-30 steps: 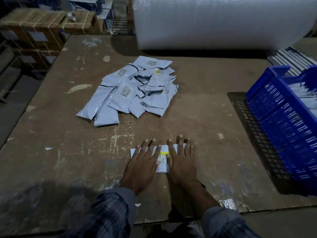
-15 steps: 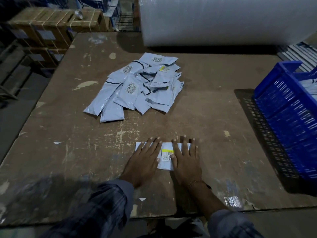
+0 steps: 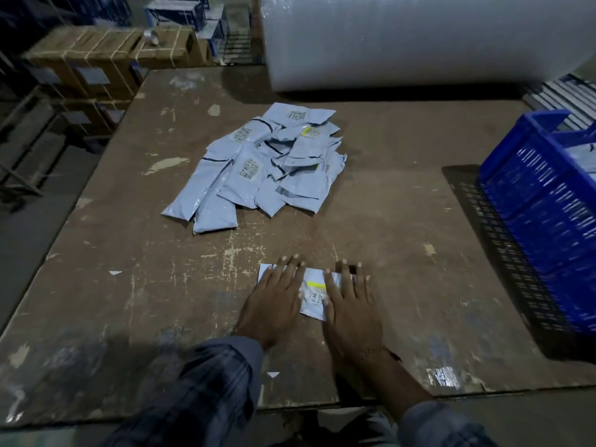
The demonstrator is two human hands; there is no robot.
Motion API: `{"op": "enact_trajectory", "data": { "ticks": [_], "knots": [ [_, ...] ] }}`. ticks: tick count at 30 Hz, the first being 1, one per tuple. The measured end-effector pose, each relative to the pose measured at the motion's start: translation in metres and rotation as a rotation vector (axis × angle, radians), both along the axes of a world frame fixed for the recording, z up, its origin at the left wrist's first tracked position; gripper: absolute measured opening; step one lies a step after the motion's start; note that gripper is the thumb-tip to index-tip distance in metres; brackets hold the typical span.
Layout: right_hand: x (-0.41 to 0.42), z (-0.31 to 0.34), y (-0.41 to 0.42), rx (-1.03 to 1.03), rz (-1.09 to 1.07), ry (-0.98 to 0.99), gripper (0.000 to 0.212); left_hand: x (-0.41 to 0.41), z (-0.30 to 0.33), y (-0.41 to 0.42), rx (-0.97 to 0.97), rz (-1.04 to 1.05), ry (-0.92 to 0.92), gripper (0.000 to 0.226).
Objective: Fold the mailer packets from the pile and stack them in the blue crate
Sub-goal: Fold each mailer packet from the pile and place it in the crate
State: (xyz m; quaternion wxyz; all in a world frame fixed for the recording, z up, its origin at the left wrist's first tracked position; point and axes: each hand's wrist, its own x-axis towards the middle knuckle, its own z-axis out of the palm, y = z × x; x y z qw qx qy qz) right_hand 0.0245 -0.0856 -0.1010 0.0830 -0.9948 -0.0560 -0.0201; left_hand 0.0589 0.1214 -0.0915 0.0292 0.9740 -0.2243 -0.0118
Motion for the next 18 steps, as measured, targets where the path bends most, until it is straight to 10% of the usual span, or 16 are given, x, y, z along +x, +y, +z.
{"op": "enact_trajectory", "data": {
  "ticks": [18],
  "knots": [
    [-0.008,0.001,-0.006,0.038,0.057,0.031,0.061,-0.019,-0.005,-0.029,0.0,0.18,-0.001,0.065]
  ]
}}
